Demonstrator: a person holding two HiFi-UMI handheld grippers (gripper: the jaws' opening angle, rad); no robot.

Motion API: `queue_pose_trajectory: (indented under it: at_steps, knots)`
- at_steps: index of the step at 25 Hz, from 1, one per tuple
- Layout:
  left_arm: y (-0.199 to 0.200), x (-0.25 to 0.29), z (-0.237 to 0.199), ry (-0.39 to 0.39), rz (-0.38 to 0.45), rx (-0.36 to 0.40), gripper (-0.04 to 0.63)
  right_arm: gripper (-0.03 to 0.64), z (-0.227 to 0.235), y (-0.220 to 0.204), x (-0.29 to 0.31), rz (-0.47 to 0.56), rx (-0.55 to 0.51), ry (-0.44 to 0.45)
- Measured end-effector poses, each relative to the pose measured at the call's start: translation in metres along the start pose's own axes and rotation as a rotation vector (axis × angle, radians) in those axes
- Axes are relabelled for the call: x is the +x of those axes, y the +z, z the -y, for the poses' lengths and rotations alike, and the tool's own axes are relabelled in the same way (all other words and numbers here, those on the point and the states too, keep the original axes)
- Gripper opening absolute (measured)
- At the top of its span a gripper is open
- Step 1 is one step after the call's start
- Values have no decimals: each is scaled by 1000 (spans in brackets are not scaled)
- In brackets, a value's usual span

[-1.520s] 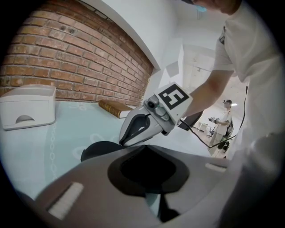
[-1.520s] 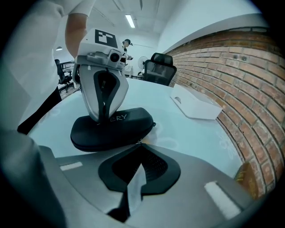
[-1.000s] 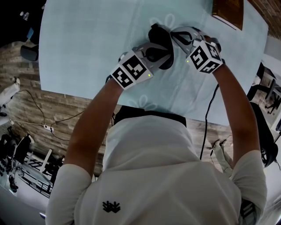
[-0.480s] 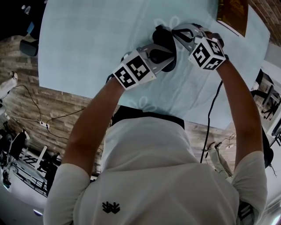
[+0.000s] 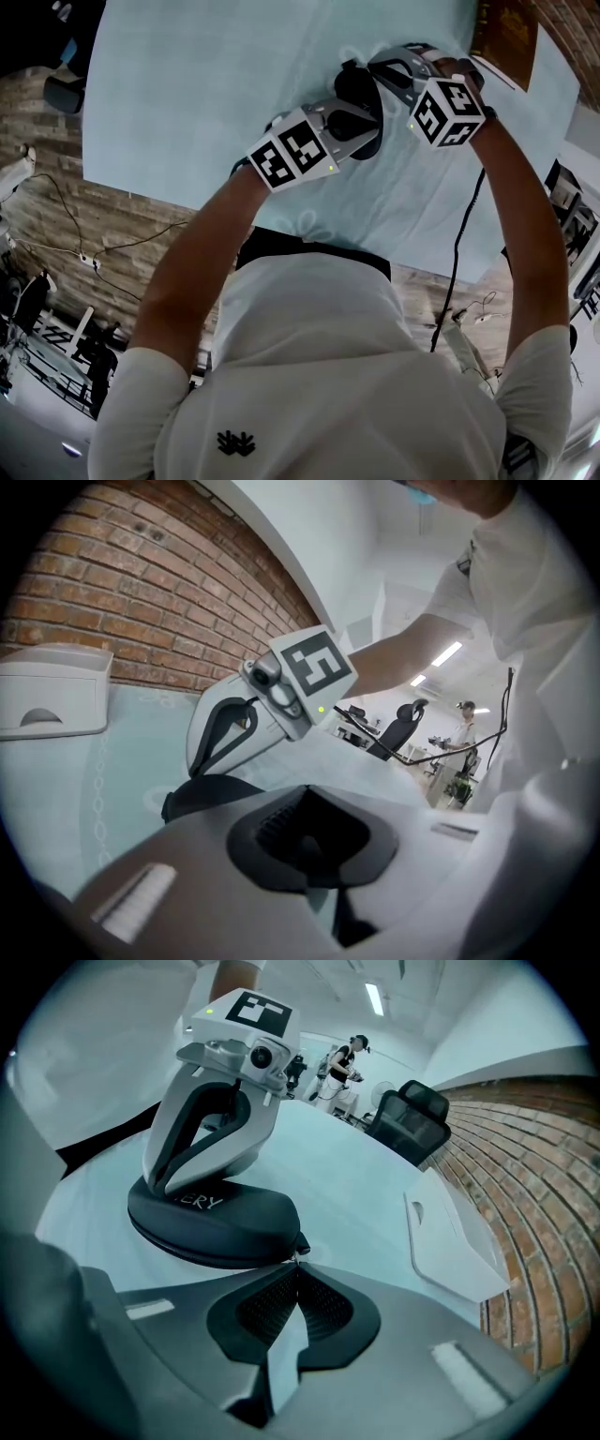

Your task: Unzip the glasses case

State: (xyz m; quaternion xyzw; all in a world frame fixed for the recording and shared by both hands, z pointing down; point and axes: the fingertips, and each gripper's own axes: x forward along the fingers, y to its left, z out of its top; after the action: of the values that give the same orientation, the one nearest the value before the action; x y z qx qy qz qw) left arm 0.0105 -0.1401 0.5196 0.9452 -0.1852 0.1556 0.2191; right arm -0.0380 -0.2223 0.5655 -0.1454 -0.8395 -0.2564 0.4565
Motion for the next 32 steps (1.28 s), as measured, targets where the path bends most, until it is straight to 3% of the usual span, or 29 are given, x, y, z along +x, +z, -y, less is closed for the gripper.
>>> queue_pose_trajectory:
  at_steps: [12, 16, 24, 32]
  knots:
    - [-1, 0, -1, -25, -2, -5, 50, 3, 8, 11, 9, -40, -262, 66]
    - [-2, -1, -2, -24, -7, -7, 50, 3, 8, 14, 12, -47, -299, 91]
    - [-1, 3, 1, 1, -30, 55, 51, 5, 6, 9, 12, -42, -253, 60]
    - [-2, 5, 3, 50, -75, 141, 51, 5, 6, -20, 10, -86, -5, -80]
